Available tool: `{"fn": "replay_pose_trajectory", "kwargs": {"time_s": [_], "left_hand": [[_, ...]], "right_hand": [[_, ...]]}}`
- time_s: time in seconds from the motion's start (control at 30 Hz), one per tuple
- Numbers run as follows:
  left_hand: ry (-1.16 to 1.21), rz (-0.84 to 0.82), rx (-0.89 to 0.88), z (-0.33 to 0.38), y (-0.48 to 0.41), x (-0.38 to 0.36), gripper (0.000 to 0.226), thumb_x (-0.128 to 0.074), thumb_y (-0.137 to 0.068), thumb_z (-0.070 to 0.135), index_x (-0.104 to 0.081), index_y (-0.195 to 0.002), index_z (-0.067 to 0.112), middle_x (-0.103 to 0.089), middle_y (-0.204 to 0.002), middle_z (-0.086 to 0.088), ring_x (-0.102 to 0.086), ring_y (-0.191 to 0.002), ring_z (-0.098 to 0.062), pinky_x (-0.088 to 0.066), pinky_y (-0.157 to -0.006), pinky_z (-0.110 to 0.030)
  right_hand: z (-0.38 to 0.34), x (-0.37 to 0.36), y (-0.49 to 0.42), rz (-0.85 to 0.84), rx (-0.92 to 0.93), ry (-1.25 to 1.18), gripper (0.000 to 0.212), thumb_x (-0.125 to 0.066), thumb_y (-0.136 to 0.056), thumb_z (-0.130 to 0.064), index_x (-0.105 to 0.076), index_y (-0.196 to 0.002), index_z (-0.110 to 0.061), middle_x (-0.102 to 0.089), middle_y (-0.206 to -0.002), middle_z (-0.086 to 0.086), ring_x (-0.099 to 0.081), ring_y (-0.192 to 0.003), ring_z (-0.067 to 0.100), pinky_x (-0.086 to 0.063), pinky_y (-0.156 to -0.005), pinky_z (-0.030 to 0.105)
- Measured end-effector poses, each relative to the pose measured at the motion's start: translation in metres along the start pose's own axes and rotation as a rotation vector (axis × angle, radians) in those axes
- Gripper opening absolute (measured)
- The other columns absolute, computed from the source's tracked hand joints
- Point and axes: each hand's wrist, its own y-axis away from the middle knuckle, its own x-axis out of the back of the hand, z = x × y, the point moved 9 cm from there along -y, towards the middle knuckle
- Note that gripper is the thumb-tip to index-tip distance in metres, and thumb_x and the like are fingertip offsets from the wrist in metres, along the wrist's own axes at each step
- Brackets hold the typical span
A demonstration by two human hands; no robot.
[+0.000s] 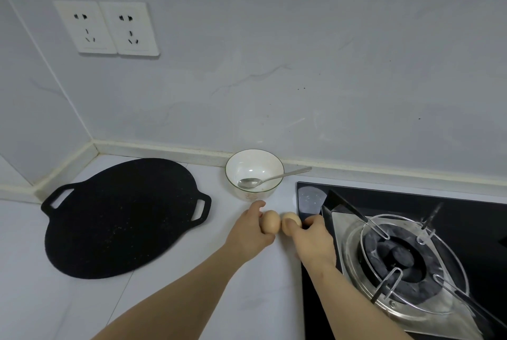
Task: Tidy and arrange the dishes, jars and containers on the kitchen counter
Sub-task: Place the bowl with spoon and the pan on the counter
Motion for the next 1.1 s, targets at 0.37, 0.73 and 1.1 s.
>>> {"fn": "replay_pose_trajectory", "kwargs": {"time_s": [0.37,0.73,1.1], "left_hand": [[0.034,0.063,0.062,-0.018,0.059,0.046,0.061,-0.062,-0.085,0.014,-0.034,-0.139,0.019,-0.043,-0.134,-0.004,-0.052,-0.087,-0.014,-0.043,-0.083,-0.023],[-0.015,0.454,0.234,-0.096,0.181,0.186,0.042,-0.055,-0.091,0.016,-0.046,-0.132,0.021,-0.054,-0.126,0.001,-0.056,-0.104,-0.015,-0.045,-0.091,-0.024],[-0.076,0.762,0.46,-0.204,0.333,0.307,0.034,-0.051,-0.09,0.017,-0.052,-0.125,0.019,-0.056,-0.12,0.004,-0.056,-0.101,-0.016,-0.04,-0.082,-0.022]], "right_hand": [[-0.021,-0.014,0.067,-0.009,0.129,-0.24,0.023,-0.058,-0.085,-0.034,-0.048,-0.101,-0.021,-0.051,-0.084,-0.012,-0.057,-0.089,0.021,-0.052,-0.085,0.049],[-0.102,-0.138,0.167,-0.359,0.347,-0.157,0.005,-0.053,-0.088,-0.018,-0.053,-0.084,-0.02,-0.056,-0.082,-0.002,-0.059,-0.082,0.024,-0.054,-0.083,0.043],[-0.149,-0.294,0.303,-0.709,0.512,-0.015,0.012,-0.049,-0.088,-0.013,-0.055,-0.079,-0.019,-0.058,-0.081,0.001,-0.056,-0.072,0.02,-0.054,-0.075,0.039]]}}
